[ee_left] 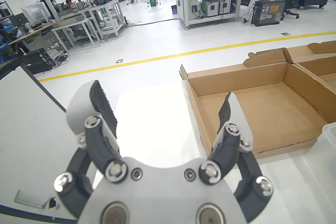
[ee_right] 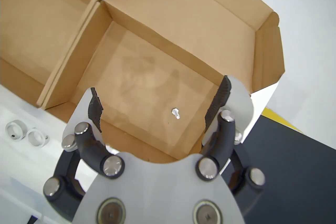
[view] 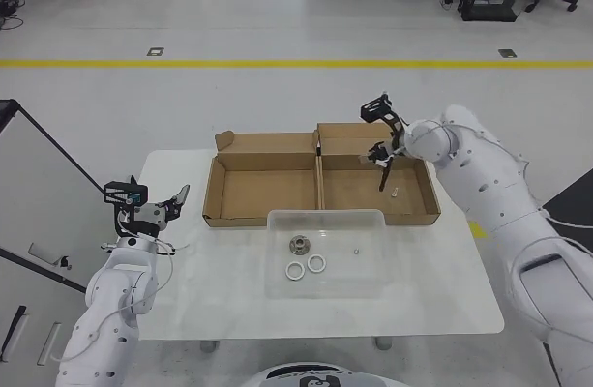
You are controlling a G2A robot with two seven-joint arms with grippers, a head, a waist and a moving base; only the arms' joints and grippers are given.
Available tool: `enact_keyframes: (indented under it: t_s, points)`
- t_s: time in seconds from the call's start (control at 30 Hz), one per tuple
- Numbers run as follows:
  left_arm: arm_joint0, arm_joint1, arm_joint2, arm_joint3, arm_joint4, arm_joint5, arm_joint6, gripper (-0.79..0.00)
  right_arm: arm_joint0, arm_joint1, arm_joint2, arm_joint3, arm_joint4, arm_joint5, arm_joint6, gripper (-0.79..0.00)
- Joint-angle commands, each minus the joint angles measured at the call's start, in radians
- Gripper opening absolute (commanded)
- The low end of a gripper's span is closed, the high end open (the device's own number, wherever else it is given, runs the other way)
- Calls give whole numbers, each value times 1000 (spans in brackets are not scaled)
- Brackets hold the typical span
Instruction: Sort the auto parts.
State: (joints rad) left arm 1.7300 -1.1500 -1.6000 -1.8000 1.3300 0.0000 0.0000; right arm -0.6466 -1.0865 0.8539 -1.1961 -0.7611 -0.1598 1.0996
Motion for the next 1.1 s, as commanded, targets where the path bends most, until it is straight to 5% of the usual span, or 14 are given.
enact_keyframes:
  t_s: [0.0, 0.23, 0.53, 1.07]
  points:
    - [0, 0, 0, 0, 0, 0, 0, 0, -88, 36, 82, -192, -10, 4, 65, 0]
    - [0, 0, 0, 0, 0, 0, 0, 0, -281, 98, 251, -510, 50, -80, 195, 0]
    - [0, 0, 0, 0, 0, 0, 0, 0, -290, 118, 303, -581, 246, -155, 369, 0]
    - [0, 0, 0, 0, 0, 0, 0, 0, -63, 169, 1, -596, 352, -125, 436, 0]
